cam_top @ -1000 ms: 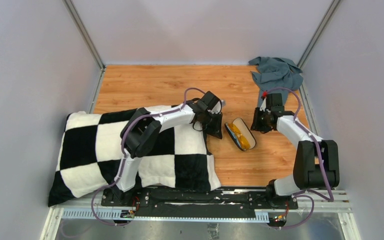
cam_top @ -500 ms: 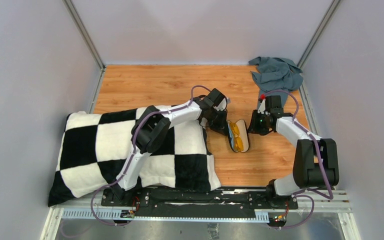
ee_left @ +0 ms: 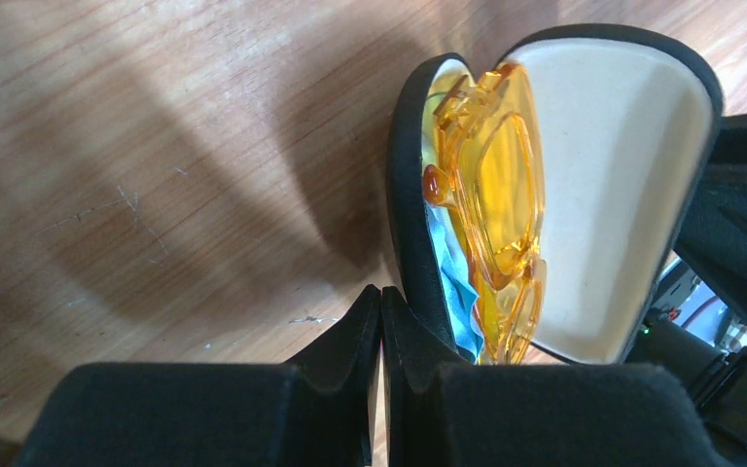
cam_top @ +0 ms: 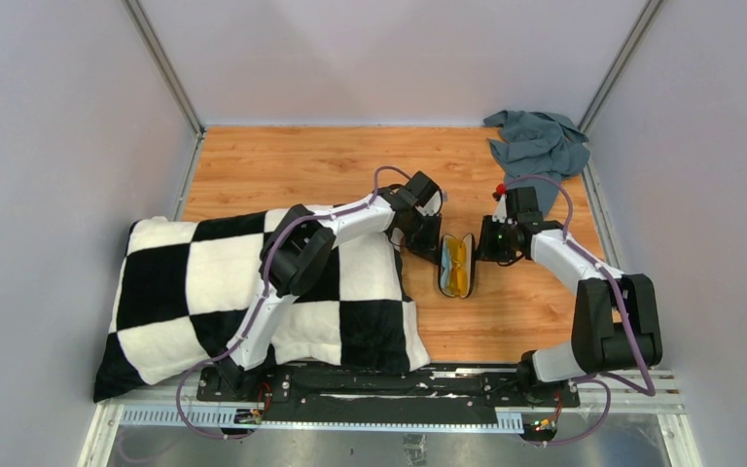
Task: Organize the sunglasses
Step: Close the sunglasses case at the center of the board.
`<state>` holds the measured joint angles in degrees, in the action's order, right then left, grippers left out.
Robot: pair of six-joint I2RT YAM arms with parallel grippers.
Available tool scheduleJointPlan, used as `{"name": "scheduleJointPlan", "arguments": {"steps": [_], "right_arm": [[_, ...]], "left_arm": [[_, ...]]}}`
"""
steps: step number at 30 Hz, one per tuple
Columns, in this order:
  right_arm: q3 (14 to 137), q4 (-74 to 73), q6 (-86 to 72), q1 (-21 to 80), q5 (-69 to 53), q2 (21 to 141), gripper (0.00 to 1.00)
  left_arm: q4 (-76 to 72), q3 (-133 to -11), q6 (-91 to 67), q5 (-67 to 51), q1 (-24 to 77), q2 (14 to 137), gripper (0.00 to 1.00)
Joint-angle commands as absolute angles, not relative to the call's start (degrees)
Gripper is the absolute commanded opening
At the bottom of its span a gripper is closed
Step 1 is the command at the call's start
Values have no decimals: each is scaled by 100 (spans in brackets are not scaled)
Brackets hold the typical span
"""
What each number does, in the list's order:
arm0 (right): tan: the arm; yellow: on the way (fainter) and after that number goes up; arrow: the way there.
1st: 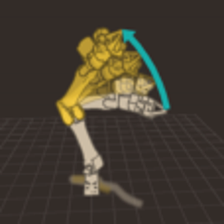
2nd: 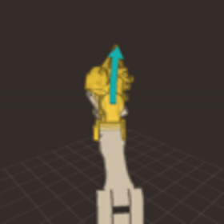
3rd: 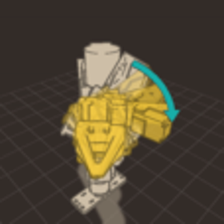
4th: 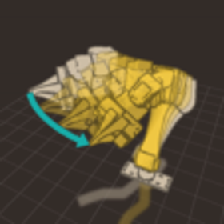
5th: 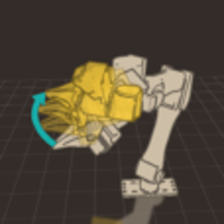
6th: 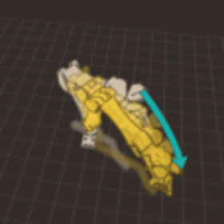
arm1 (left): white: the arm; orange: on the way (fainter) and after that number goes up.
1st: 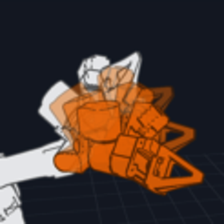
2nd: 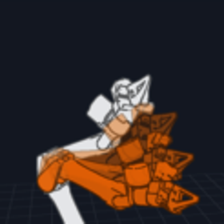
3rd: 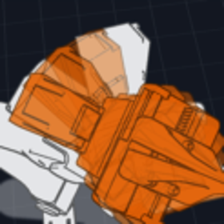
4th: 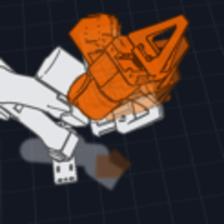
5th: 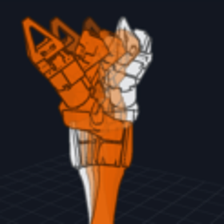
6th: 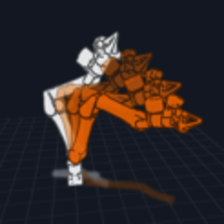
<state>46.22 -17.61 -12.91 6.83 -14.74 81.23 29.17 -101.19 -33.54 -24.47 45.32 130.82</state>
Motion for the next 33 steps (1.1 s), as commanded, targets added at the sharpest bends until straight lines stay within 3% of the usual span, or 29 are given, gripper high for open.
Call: {"name": "scheduleJointPlan", "arguments": {"steps": [1, 33], "right_arm": [[4797, -1802, -1562, 1108, -1621, 8100, 28], [5482, -1903, -1766, 2232, -985, 8798, 26]], "left_arm": [[2798, -10372, -3366, -2743, 4648, 13218, 9], [2249, -10507, -3776, -3213, 4772, 13267, 9]]}}
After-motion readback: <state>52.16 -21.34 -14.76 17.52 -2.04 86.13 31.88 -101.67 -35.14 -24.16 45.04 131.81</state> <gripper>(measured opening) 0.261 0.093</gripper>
